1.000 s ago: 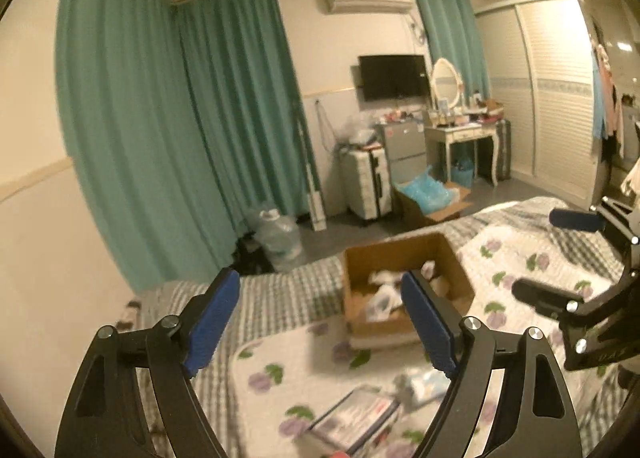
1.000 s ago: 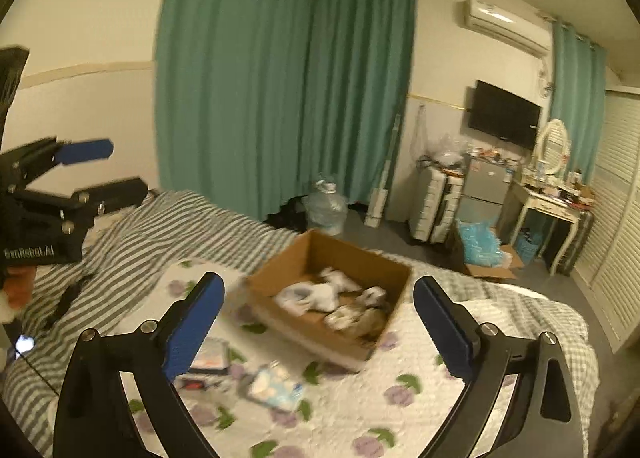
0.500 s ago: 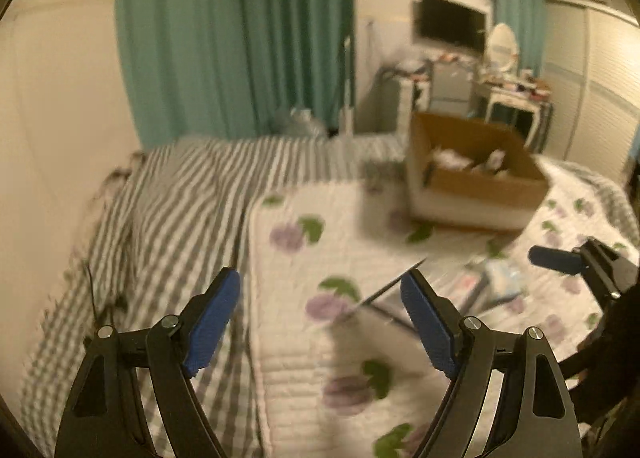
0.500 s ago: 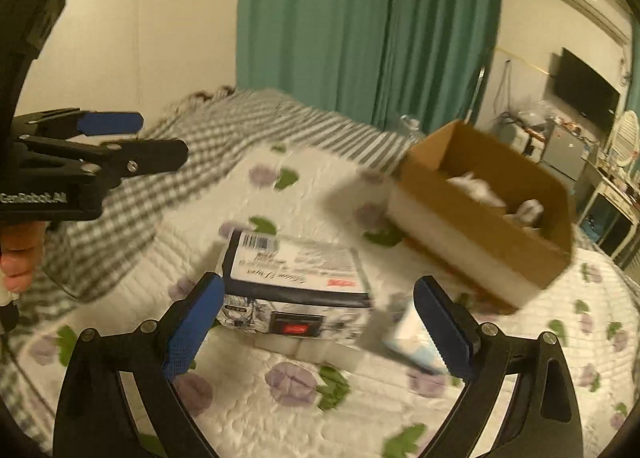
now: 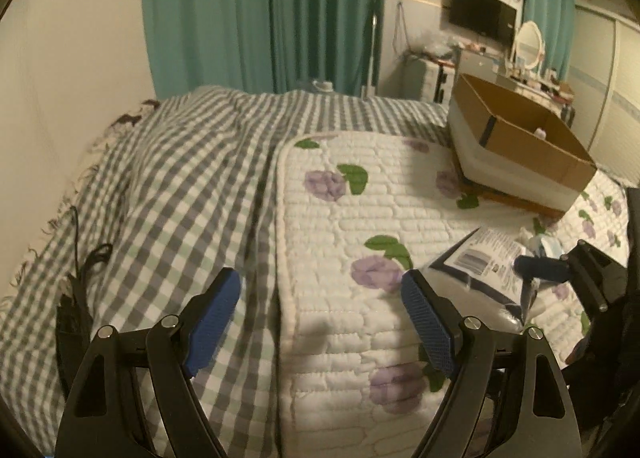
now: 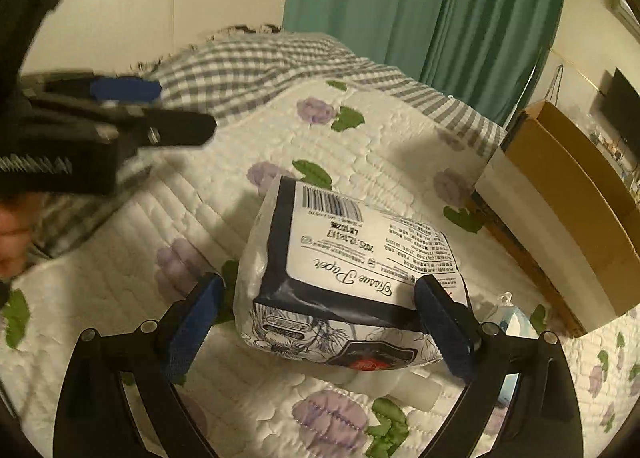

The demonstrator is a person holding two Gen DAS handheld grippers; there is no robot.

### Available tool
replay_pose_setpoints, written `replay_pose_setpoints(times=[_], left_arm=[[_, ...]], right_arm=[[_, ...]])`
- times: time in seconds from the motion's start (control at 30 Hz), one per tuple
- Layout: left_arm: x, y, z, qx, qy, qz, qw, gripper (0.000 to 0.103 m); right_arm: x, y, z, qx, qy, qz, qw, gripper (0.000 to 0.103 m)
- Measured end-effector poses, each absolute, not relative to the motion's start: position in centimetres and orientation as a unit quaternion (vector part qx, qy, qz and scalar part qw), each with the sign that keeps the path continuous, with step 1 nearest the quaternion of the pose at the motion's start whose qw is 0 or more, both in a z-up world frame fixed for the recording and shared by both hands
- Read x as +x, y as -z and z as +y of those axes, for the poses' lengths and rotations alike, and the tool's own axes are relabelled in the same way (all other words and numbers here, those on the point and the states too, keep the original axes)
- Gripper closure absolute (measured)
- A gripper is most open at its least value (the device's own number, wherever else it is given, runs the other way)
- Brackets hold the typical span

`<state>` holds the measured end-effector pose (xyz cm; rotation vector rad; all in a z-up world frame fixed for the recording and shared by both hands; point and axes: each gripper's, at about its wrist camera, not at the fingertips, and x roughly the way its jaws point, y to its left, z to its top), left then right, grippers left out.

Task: Organize soft objects
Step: 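Grasp the black-and-white tissue paper pack with the right gripper, then grasp the white foam tube with the left gripper while the right gripper holds the tissue pack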

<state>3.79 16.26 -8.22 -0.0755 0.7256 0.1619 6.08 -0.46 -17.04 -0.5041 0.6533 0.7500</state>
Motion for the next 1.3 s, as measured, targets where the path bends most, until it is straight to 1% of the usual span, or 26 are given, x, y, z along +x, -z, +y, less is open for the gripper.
replay_pose_setpoints(times=[0.13, 0.2, 0.23, 0.33, 0.37, 0.47, 0.77, 0.93, 1.1, 1.3], left_arm=[[3.6, 8.0, 16.0, -0.027, -0.087, 0.346, 0.934, 0.019], [3.6, 8.1, 16.0, -0.028, -0.086, 0.348, 0.933, 0.019], [3.6, 8.1, 16.0, -0.029, -0.086, 0.35, 0.932, 0.019], [3.5, 7.7, 15.7, -0.027, -0.09, 0.352, 0.931, 0.019], [3.4, 7.5, 15.6, -0.026, -0.091, 0.352, 0.931, 0.019], [3.0, 6.2, 14.9, -0.023, -0.089, 0.343, 0.935, 0.019], [1.9, 0.8, 9.8, -0.014, -0.057, 0.305, 0.951, 0.019], [1.8, -0.4, 5.9, -0.003, -0.033, 0.3, 0.953, 0.019], [3.4, 2.4, 2.4, 0.0, -0.011, 0.335, 0.942, 0.019], [5.8, 9.7, 0.2, 0.011, -0.018, 0.404, 0.914, 0.021]], right_arm=[[6.3, 17.7, 0.1, -0.265, -0.339, 0.307, 0.849, 0.007], [6.2, 17.9, 0.2, -0.28, -0.323, 0.302, 0.852, 0.013], [6.3, 17.8, 0.2, -0.286, -0.311, 0.297, 0.856, 0.021], [6.5, 16.8, -0.9, -0.265, -0.3, 0.3, 0.866, 0.037], [6.7, 16.1, -1.5, -0.247, -0.3, 0.302, 0.87, 0.044], [7.0, 14.0, -3.2, -0.209, -0.296, 0.304, 0.881, 0.051], [4.6, 6.2, -10.6, -0.137, -0.274, 0.24, 0.921, 0.053], [4.2, 4.0, -16.3, -0.098, -0.238, 0.226, 0.94, 0.053], [5.0, 5.8, -20.8, -0.067, -0.2, 0.245, 0.946, 0.053], [6.7, 10.7, -22.4, -0.09, -0.154, 0.289, 0.941, 0.053]])
